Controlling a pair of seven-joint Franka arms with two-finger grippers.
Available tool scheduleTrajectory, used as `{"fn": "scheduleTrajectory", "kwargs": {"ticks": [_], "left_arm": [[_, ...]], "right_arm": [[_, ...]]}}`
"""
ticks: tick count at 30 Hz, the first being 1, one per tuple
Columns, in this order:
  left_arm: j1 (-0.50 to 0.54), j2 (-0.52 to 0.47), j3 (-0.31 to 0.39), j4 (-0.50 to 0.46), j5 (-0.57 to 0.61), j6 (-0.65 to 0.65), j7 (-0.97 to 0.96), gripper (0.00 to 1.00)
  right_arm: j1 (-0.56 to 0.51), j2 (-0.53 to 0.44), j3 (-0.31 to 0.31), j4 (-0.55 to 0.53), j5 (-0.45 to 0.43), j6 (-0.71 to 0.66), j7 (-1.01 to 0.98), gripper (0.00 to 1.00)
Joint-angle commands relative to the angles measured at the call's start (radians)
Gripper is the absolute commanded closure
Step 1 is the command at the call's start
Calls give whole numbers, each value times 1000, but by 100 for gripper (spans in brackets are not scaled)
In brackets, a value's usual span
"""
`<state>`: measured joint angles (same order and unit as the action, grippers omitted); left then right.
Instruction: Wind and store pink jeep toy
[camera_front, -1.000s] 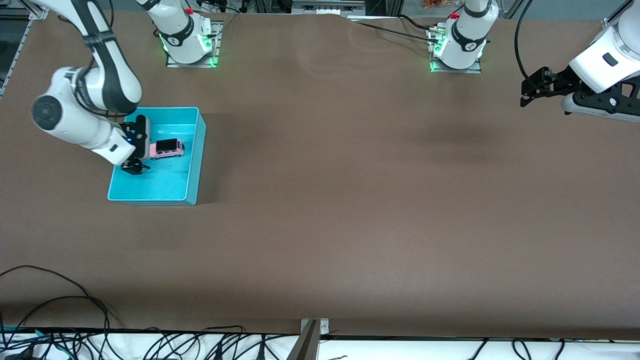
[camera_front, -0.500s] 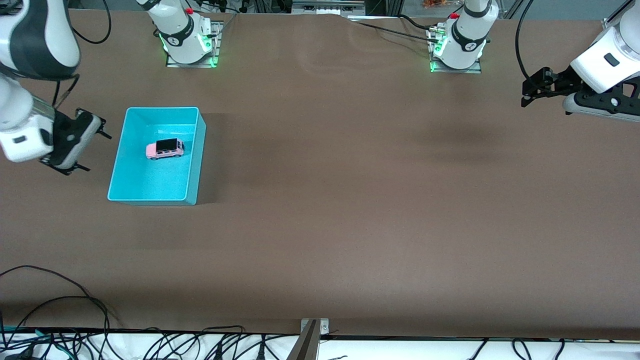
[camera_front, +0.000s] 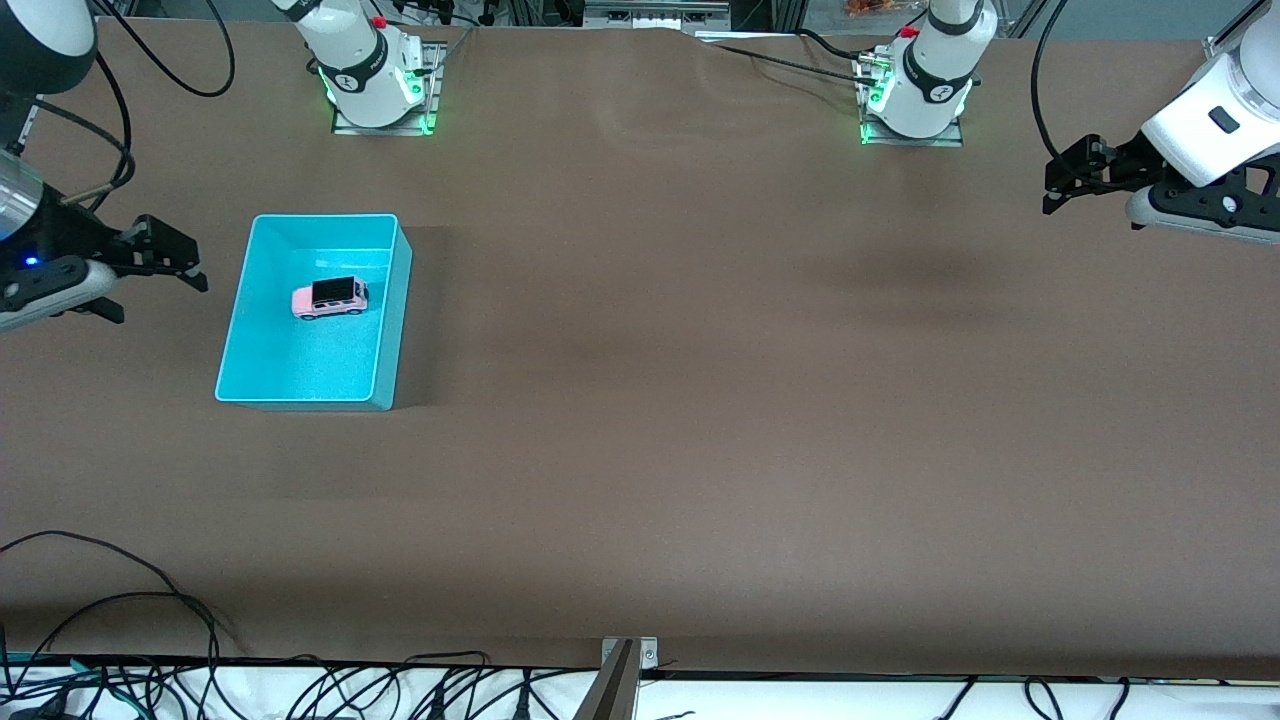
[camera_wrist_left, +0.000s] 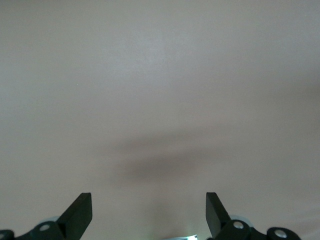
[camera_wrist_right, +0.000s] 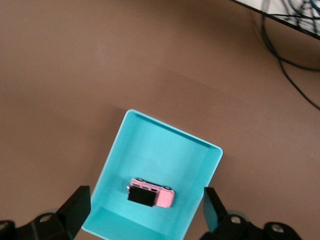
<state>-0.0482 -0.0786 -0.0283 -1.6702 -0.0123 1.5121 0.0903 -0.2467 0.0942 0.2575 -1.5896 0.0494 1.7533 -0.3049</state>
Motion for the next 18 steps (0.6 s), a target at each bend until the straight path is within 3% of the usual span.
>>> {"fn": "scheduleTrajectory", "kwargs": {"ticks": [1, 10, 18], "left_arm": [[10, 20, -5, 40, -5, -26, -7, 0], [10, 19, -5, 40, -5, -26, -7, 0], [11, 20, -5, 40, -3, -26, -7, 0]], "right_arm": [[-5, 33, -7, 89, 21, -92, 75, 0], [-14, -21, -29, 88, 3, -187, 102, 0], [-14, -123, -24, -7, -62, -228, 200, 0]]}}
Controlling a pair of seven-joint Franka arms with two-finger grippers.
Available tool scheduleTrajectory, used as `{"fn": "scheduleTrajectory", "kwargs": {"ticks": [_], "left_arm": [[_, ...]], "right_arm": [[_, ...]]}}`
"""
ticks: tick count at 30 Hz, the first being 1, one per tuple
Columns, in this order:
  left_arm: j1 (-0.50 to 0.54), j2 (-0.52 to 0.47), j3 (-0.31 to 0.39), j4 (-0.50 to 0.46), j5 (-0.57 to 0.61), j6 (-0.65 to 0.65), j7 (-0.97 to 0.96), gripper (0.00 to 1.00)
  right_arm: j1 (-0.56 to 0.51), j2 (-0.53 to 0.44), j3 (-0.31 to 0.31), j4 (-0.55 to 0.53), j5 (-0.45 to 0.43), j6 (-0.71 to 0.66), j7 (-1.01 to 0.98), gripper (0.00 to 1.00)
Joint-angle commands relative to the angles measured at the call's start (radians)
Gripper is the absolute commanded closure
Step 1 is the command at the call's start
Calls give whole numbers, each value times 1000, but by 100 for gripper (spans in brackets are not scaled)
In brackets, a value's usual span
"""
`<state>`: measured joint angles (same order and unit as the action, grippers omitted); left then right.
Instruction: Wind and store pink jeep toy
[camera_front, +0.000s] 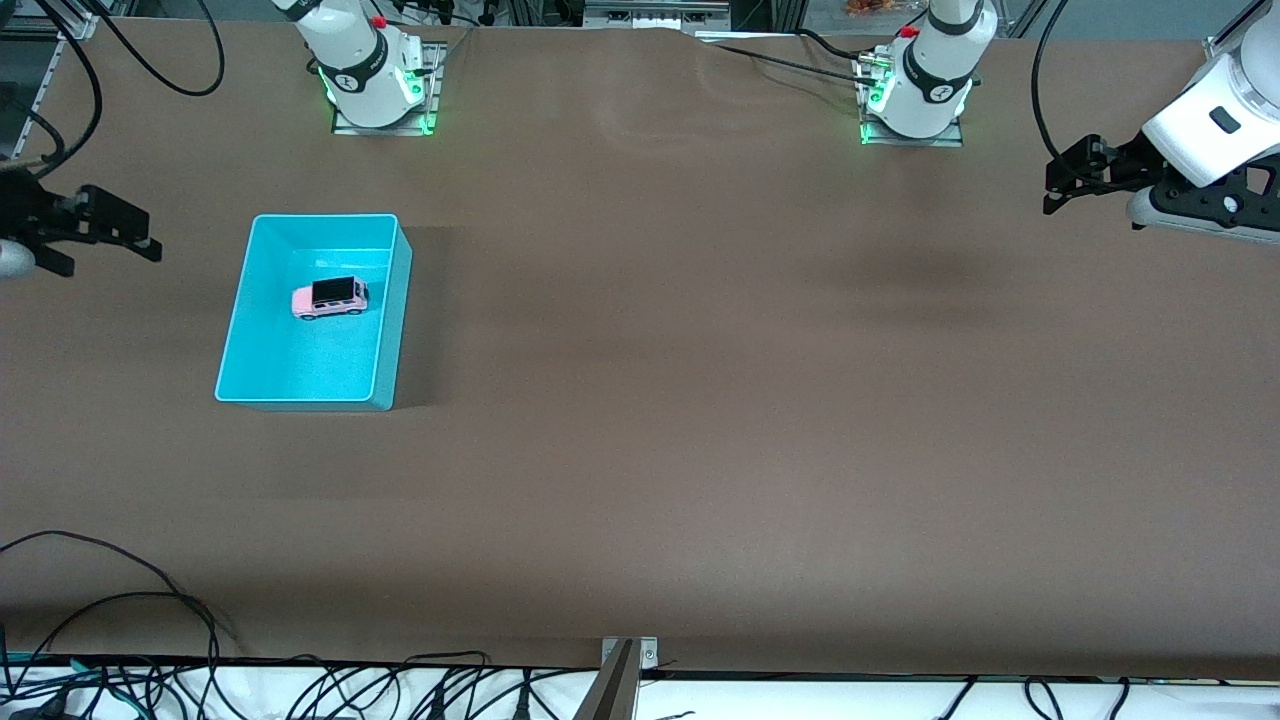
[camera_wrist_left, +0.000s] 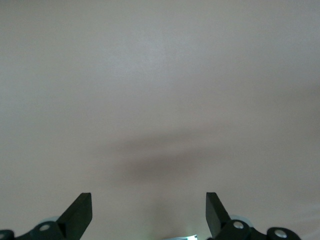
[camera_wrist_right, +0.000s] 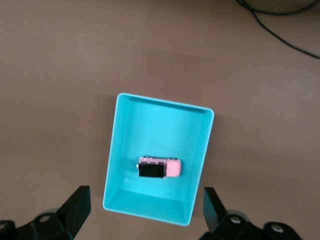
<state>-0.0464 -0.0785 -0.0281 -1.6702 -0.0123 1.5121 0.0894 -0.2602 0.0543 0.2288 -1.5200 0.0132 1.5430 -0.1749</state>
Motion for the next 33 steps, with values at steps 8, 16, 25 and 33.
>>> {"fn": "scheduleTrajectory", "kwargs": {"ticks": [8, 16, 25, 33], "left_arm": [[11, 20, -4, 40, -3, -26, 0, 0], [10, 20, -4, 38, -3, -26, -2, 0], [11, 19, -4, 40, -3, -26, 0, 0], [13, 20, -3, 40, -3, -26, 1, 0]], "right_arm": [[1, -80, 6, -85, -24, -3, 86, 0], [2, -25, 6, -49, -18, 32, 77, 0], [6, -20, 7, -45, -19, 28, 74, 0], [4, -21, 7, -45, -15, 22, 72, 0]]}}
